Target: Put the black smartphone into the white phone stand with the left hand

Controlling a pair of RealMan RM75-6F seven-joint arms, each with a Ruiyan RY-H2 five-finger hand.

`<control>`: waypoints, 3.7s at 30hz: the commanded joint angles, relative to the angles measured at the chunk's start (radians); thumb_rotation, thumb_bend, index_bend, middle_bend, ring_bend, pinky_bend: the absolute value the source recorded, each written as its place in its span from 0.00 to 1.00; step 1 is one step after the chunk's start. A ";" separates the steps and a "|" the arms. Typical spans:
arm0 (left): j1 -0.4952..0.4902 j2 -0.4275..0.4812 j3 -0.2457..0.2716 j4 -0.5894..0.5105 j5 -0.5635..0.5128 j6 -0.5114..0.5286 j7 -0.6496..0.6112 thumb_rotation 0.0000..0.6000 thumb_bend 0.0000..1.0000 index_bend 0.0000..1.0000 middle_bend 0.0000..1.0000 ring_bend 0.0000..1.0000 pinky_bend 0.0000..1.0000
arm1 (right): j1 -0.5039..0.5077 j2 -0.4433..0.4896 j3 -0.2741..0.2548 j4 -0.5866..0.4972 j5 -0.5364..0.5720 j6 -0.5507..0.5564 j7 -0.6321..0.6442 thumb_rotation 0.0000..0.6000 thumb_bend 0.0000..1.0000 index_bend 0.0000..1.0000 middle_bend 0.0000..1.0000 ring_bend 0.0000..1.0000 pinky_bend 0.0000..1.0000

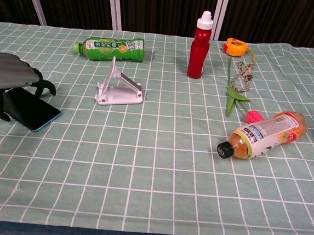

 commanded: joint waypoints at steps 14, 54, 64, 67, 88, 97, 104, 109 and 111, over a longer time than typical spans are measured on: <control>0.011 -0.003 0.007 -0.004 0.030 0.034 -0.029 1.00 0.10 0.32 0.50 0.19 0.26 | 0.000 0.001 -0.001 0.003 -0.003 0.000 0.010 1.00 0.32 0.08 0.00 0.00 0.18; 0.085 -0.036 -0.205 -0.120 -0.103 0.259 -0.325 1.00 0.26 0.45 0.61 0.34 0.38 | 0.000 0.000 -0.001 0.003 -0.003 0.001 0.010 1.00 0.32 0.08 0.00 0.00 0.18; 0.081 -0.145 -0.325 -0.183 -0.261 0.349 -0.345 1.00 0.26 0.44 0.61 0.34 0.38 | 0.000 0.001 -0.001 0.003 -0.003 0.000 0.013 1.00 0.32 0.08 0.00 0.00 0.18; 0.074 -0.186 -0.359 -0.197 -0.292 0.375 -0.358 1.00 0.26 0.44 0.61 0.34 0.38 | 0.000 0.001 -0.001 0.003 -0.003 0.000 0.015 1.00 0.32 0.08 0.00 0.00 0.18; 0.029 -0.293 -0.434 -0.159 -0.398 0.325 -0.426 1.00 0.26 0.44 0.61 0.34 0.40 | 0.001 0.002 -0.001 0.004 -0.003 -0.003 0.022 1.00 0.32 0.08 0.00 0.00 0.18; 0.021 -0.284 -0.427 -0.125 -0.375 0.250 -0.485 1.00 0.26 0.44 0.61 0.34 0.40 | 0.001 0.002 -0.001 0.004 -0.003 -0.003 0.022 1.00 0.32 0.08 0.00 0.00 0.18; 0.017 -0.298 -0.428 -0.098 -0.362 0.233 -0.526 1.00 0.26 0.44 0.62 0.35 0.41 | 0.001 0.002 -0.001 0.005 -0.002 -0.002 0.021 1.00 0.32 0.08 0.00 0.00 0.18; 0.011 -0.302 -0.428 -0.080 -0.351 0.214 -0.548 1.00 0.26 0.44 0.62 0.35 0.42 | 0.001 0.001 -0.001 0.004 -0.002 -0.002 0.020 1.00 0.32 0.08 0.00 0.00 0.18; 0.009 -0.304 -0.427 -0.075 -0.347 0.204 -0.561 1.00 0.26 0.44 0.62 0.35 0.42 | 0.001 0.001 -0.001 0.004 -0.002 -0.002 0.019 1.00 0.32 0.08 0.00 0.00 0.18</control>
